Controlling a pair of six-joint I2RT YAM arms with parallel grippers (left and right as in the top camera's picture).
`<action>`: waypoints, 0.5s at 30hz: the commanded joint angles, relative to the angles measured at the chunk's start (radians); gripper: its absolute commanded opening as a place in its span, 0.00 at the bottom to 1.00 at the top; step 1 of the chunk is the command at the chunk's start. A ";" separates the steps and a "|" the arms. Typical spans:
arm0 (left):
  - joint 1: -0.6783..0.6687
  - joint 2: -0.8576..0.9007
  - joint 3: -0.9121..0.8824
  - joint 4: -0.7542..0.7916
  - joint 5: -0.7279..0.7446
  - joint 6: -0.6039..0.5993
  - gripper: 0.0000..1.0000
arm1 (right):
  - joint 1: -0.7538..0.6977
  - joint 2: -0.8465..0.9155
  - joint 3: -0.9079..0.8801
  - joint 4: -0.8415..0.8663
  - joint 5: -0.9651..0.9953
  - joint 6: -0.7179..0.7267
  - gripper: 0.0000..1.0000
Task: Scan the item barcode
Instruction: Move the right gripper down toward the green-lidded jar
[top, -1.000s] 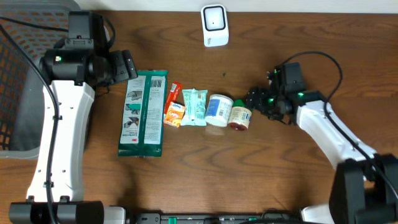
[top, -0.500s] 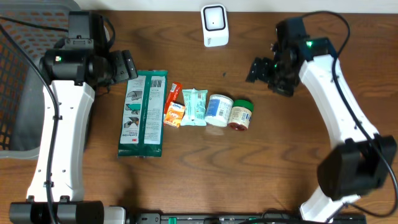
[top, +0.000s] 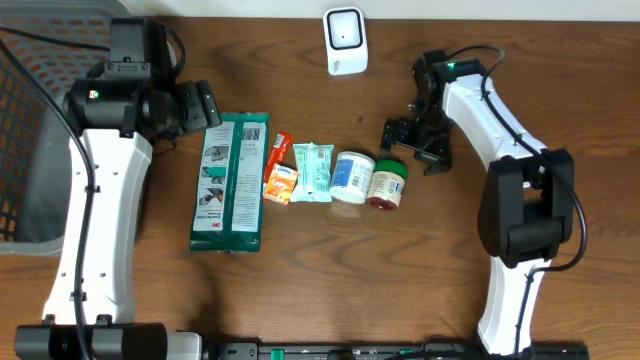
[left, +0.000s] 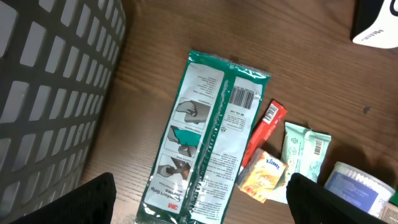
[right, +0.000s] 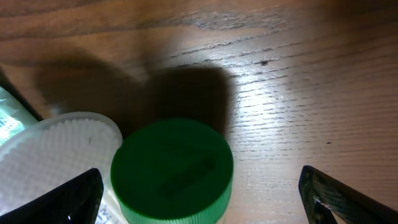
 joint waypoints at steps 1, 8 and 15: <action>0.003 0.008 -0.002 -0.002 0.007 0.006 0.87 | 0.014 0.013 0.005 -0.004 -0.013 -0.012 0.97; 0.003 0.008 -0.002 -0.002 0.007 0.006 0.88 | 0.014 0.013 0.003 -0.011 0.014 -0.012 0.97; 0.003 0.008 -0.002 -0.002 0.007 0.006 0.87 | 0.019 0.013 -0.001 0.001 0.017 -0.012 0.96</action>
